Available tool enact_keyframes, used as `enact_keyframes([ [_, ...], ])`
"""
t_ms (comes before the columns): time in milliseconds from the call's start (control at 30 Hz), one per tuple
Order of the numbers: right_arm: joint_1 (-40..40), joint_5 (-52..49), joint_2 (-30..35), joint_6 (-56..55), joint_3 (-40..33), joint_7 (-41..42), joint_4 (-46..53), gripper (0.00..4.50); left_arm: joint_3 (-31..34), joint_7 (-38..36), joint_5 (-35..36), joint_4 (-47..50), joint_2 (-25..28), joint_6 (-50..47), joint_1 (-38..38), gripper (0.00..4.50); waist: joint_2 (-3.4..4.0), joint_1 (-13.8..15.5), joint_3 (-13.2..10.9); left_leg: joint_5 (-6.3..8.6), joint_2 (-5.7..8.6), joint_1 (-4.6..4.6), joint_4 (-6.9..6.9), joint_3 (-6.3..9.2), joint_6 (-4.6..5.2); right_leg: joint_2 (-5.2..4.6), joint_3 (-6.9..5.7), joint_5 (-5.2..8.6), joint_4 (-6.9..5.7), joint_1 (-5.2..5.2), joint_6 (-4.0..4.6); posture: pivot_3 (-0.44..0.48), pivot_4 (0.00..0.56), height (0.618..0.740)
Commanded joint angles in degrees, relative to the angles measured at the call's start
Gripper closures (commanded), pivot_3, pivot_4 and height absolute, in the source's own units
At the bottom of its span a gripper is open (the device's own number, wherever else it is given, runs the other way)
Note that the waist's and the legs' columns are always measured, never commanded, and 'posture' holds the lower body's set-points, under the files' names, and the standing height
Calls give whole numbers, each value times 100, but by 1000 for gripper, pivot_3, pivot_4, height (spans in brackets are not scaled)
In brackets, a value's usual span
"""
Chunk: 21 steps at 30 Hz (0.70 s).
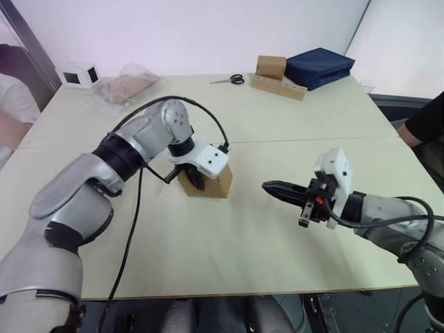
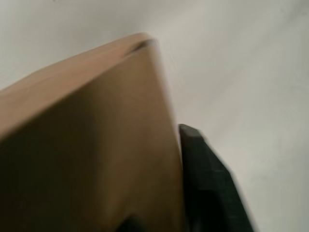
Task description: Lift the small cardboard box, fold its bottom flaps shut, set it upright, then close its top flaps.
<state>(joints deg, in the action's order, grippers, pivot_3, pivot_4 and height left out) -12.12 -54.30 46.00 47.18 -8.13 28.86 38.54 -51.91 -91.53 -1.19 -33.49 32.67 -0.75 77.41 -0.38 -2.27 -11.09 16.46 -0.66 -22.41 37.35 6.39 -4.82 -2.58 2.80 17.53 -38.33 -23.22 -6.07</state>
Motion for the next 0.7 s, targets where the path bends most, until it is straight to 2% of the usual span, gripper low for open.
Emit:
enact_keyframes([
  [33, -19, 1, -43, -75, -70, -42, 254, 4500, 314, 51, -285, 46, -74, -249, 43, 2615, 0, -9, 0, 0, 0, 0, 0, 0, 0, 0, 0, 0, -1, 0, 0, 0, 150, 740],
  [200, 8, -2, -17, -62, -92, 2, 219, 4500, 307, -97, 333, 648, 200, -1182, 275, 968, 0, -36, 0, 1, -2, 2, -3, 1, 1, 4, 1, 0, -4, -4, 0, 0, 150, 740],
  [267, -52, 12, -6, -55, -64, 38, 158, 4500, 425, -97, 452, 772, 232, -1411, 416, 76, 0, -27, -1, 1, -2, 0, -2, 1, 1, 3, 1, 0, -5, -4, 0, 0, 150, 740],
  [467, -211, 48, 16, -26, 13, 154, 53, 4500, 632, -97, 917, 982, 436, -1939, 897, 26, -2, -21, -2, 1, -1, -1, 3, 1, 1, 0, 0, 0, -6, -2, 0, 0, 150, 740],
  [700, -358, 184, -58, -76, 112, 252, -102, 4500, 1156, -97, 1465, 960, 850, -2580, 1230, 26, -1, -35, -2, 1, -1, 1, 1, 2, 1, 3, 1, 1, -10, -4, 0, 0, 150, 740],
])
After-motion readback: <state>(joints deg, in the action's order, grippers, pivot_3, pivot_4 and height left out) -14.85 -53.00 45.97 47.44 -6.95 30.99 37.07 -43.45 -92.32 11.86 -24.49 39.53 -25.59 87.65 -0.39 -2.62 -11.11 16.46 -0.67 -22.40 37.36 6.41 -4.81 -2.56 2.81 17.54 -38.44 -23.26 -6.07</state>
